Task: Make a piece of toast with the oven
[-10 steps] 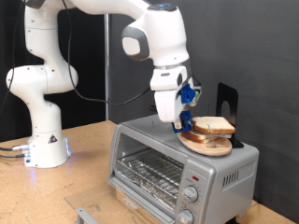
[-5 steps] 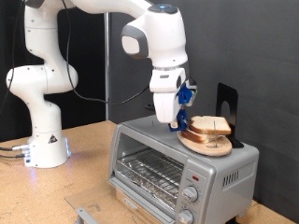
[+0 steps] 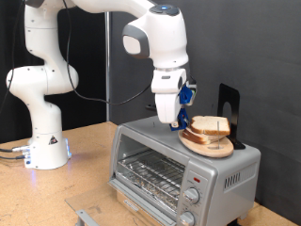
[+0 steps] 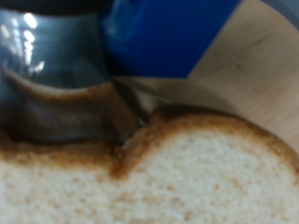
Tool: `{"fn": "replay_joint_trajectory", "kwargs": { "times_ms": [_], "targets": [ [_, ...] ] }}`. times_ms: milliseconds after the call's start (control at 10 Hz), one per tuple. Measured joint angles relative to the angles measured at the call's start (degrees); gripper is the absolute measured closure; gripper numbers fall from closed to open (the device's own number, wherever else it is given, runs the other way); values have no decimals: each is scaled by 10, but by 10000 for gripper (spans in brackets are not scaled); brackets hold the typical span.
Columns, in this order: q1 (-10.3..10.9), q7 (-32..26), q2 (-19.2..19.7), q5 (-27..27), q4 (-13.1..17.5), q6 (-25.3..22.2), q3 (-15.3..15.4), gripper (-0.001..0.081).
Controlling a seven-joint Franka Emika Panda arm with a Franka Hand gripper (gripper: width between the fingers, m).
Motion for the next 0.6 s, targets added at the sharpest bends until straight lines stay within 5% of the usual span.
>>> {"fn": "replay_joint_trajectory", "kwargs": {
  "times_ms": [600],
  "targets": [
    [-3,-34,-48,44,-19,-1,-3,338]
  ]
}}
